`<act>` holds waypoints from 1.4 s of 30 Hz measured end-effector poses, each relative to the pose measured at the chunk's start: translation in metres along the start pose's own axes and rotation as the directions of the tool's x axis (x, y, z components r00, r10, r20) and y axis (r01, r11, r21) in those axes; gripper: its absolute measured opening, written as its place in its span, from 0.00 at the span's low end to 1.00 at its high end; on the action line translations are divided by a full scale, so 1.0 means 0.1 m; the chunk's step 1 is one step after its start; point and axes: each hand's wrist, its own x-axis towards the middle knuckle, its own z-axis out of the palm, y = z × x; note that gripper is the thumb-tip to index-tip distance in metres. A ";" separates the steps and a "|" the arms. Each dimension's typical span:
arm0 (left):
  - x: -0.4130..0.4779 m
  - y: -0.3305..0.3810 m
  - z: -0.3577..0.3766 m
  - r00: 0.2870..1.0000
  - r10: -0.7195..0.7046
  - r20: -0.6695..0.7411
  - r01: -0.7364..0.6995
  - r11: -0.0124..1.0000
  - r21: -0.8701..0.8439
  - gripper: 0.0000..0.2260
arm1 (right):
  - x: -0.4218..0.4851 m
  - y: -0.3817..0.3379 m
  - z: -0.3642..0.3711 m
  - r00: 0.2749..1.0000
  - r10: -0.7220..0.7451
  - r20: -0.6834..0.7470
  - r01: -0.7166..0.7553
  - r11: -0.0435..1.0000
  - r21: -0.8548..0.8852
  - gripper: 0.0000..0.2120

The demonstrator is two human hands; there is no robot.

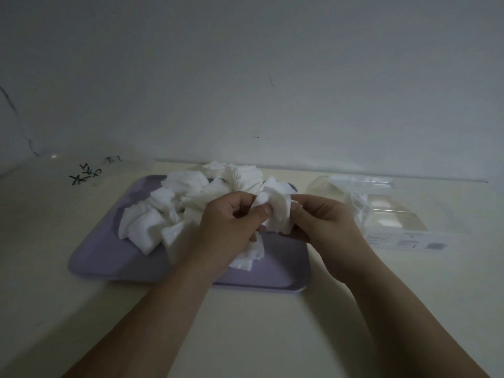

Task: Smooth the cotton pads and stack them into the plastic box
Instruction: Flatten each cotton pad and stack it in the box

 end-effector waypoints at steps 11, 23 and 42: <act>-0.05 0.02 0.00 0.999 0.035 -0.009 -0.035 0.998 0.050 0.02 | 0.00 -0.04 0.00 1.000 0.014 0.000 -0.014 1.000 0.016 0.14; -0.02 0.01 -0.05 0.996 0.052 -0.070 -0.045 0.995 0.091 0.05 | 0.06 0.05 -0.07 0.984 0.088 -0.156 -0.081 0.995 0.050 0.11; -0.05 0.05 -0.01 0.997 0.070 -0.041 -0.073 0.996 -0.059 0.02 | -0.01 -0.01 0.02 0.999 -0.020 -0.043 0.019 1.000 -0.018 0.11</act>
